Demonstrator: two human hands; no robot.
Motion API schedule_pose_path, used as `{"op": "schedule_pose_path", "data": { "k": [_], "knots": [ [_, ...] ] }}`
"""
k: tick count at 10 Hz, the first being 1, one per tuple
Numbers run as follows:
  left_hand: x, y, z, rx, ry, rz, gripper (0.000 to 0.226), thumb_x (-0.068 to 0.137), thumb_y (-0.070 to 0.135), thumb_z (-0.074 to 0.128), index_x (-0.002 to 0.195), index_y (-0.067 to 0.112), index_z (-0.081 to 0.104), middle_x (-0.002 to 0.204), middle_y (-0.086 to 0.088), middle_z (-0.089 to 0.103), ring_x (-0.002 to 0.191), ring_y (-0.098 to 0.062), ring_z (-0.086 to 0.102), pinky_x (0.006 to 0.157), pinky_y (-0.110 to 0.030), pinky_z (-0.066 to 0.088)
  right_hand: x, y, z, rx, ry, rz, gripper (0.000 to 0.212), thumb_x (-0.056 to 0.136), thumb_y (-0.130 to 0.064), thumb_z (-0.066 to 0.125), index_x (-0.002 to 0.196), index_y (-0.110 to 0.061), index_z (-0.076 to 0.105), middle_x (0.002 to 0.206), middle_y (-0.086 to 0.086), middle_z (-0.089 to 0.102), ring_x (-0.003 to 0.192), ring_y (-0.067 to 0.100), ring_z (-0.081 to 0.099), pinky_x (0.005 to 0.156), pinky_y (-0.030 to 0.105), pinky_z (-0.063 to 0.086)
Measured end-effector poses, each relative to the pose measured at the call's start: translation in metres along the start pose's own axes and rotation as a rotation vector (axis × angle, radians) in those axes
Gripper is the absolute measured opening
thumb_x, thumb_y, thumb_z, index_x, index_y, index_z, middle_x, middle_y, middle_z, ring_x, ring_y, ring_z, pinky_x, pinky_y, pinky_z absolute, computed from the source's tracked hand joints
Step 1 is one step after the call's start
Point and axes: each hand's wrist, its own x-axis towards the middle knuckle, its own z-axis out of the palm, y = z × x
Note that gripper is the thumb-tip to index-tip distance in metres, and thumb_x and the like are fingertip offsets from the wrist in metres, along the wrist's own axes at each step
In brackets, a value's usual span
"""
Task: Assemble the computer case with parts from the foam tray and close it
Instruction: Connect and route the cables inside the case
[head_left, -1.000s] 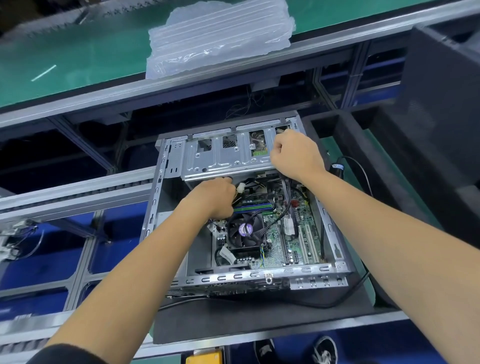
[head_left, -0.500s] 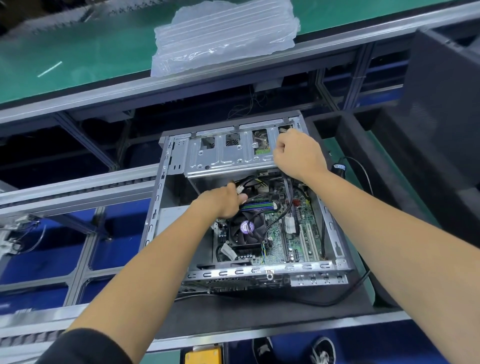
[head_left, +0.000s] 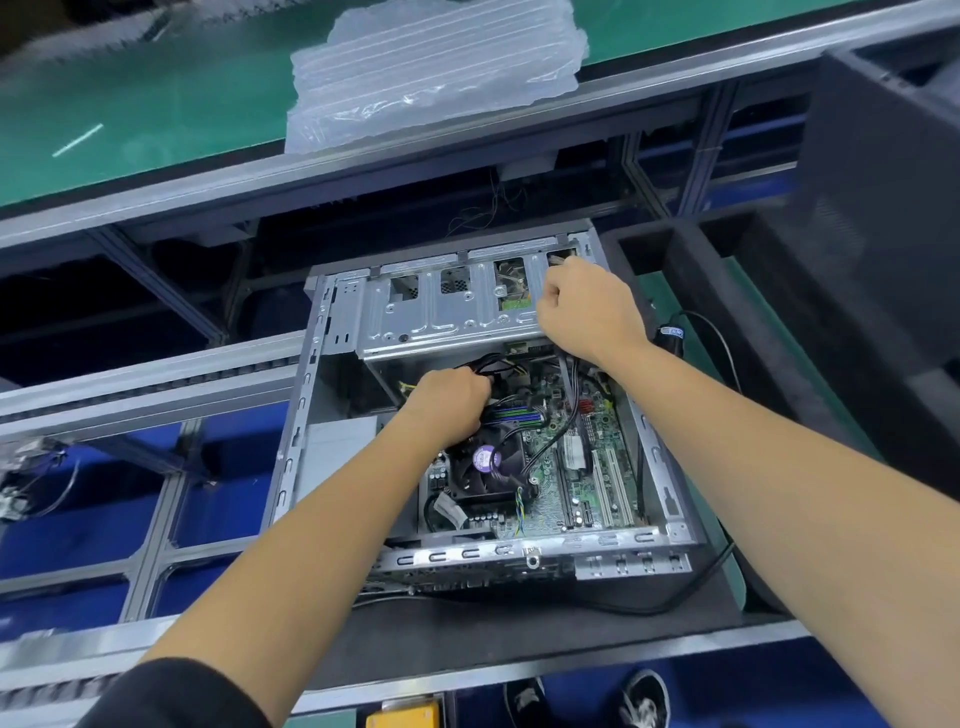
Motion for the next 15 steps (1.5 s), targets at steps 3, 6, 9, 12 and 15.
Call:
{"op": "schedule_pose_path", "data": {
  "k": [3, 6, 9, 12, 15],
  "knots": [
    [0.002, -0.006, 0.004, -0.149, 0.2, -0.253, 0.009, 0.088, 0.011, 0.054, 0.092, 0.007, 0.061, 0.089, -0.013, 0.063, 0.08, -0.033, 0.061, 0.06, -0.033, 0.037, 0.002, 0.001, 0.001, 0.004, -0.011, 0.006, 0.022, 0.093, -0.017, 0.042, 0.073, -0.011, 0.05, 0.087, 0.005, 0.049, 0.07, 0.027, 0.05, 0.063, 0.034, 0.042],
    [0.021, -0.024, 0.002, -0.059, -0.169, -0.376, 0.025, 0.091, 0.003, 0.047, 0.108, 0.007, 0.064, 0.109, -0.008, 0.065, 0.101, -0.028, 0.06, 0.08, -0.036, 0.045, 0.002, 0.001, 0.002, 0.016, -0.014, 0.006, 0.019, 0.092, -0.017, 0.044, 0.078, -0.011, 0.054, 0.089, 0.004, 0.051, 0.072, 0.026, 0.053, 0.063, 0.033, 0.04],
    [0.044, -0.014, -0.035, -0.842, -0.527, -0.653, 0.112, 0.067, 0.053, -0.028, 0.136, 0.007, 0.047, 0.141, -0.011, 0.048, 0.078, -0.012, 0.051, 0.032, -0.008, 0.032, 0.003, 0.001, 0.002, 0.021, -0.022, 0.003, 0.025, 0.092, -0.016, 0.043, 0.067, -0.014, 0.042, 0.075, -0.002, 0.038, 0.065, 0.023, 0.045, 0.061, 0.033, 0.038],
    [0.039, -0.022, -0.011, -0.696, -0.22, -0.445, 0.038, 0.102, 0.016, 0.033, 0.133, 0.002, 0.047, 0.141, -0.015, 0.045, 0.125, -0.028, 0.043, 0.102, -0.031, 0.031, 0.003, -0.001, -0.001, 0.021, -0.031, 0.01, 0.018, 0.091, -0.015, 0.044, 0.08, -0.007, 0.056, 0.089, 0.005, 0.052, 0.071, 0.027, 0.053, 0.064, 0.034, 0.043],
    [0.043, -0.034, 0.009, -0.486, -0.106, -0.231, 0.039, 0.091, 0.007, 0.044, 0.127, 0.017, 0.054, 0.129, -0.01, 0.054, 0.108, -0.028, 0.051, 0.086, -0.03, 0.039, 0.002, -0.001, -0.002, 0.034, -0.031, 0.014, 0.019, 0.092, -0.016, 0.044, 0.083, -0.008, 0.059, 0.094, 0.006, 0.055, 0.074, 0.027, 0.056, 0.067, 0.034, 0.044]
  ]
}}
